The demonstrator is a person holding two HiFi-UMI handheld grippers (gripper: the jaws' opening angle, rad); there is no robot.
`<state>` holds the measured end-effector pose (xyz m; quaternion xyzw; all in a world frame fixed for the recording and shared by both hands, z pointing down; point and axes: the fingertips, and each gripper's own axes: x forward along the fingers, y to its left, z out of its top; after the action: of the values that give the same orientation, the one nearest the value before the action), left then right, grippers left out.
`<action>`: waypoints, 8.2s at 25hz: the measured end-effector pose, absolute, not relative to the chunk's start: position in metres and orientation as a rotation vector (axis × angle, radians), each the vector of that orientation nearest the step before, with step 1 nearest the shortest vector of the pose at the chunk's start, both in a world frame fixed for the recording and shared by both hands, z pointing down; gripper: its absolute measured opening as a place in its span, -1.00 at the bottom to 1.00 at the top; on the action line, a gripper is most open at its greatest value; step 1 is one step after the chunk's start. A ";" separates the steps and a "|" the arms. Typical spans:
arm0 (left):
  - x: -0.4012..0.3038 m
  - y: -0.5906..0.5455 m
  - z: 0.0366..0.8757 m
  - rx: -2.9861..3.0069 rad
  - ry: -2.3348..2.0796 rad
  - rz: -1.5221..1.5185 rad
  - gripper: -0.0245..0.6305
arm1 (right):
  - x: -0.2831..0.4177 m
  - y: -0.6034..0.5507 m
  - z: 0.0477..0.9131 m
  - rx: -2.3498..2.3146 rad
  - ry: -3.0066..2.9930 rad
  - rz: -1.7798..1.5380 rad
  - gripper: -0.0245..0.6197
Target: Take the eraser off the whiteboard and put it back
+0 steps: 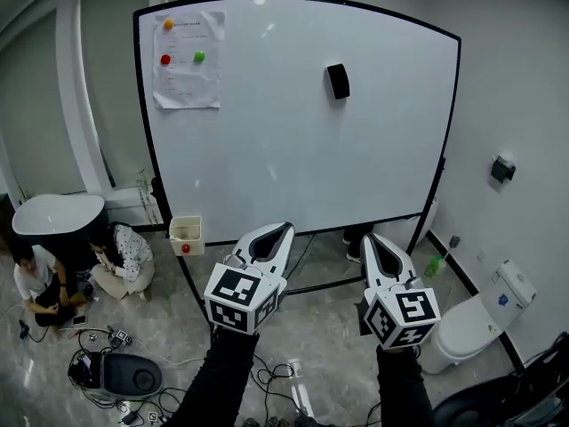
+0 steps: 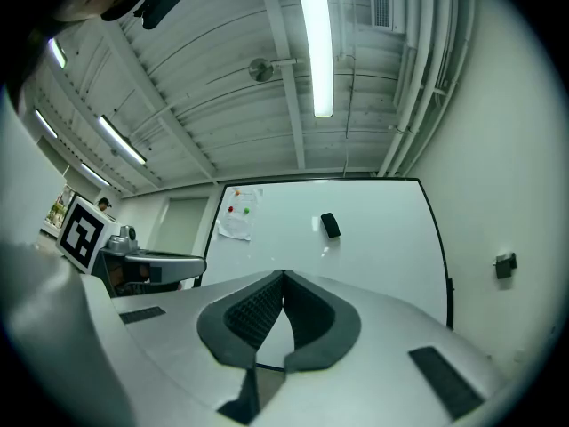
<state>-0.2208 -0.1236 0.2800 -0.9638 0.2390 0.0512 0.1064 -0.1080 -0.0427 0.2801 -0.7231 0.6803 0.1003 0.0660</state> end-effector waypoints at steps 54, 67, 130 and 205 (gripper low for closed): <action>-0.061 -0.384 0.247 -2.697 1.086 0.244 -0.91 | 0.090 -0.319 0.244 -2.035 2.156 0.372 -0.90; -0.053 -0.409 0.234 -2.658 1.147 0.273 -0.91 | 0.098 -0.351 0.208 -1.973 2.179 0.506 -0.73; -0.036 -0.441 0.230 -2.598 1.291 0.220 -0.91 | 0.107 -0.438 0.104 -1.998 2.060 0.869 -0.07; 0.017 -0.413 0.208 -2.613 1.022 0.294 -0.91 | 0.203 -0.313 0.186 -2.250 1.868 0.602 -0.07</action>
<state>0.0171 -0.4127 0.2083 -0.9144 0.3576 0.1030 0.1595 0.2031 -0.3126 0.1855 -0.7512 0.6239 0.2011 0.0779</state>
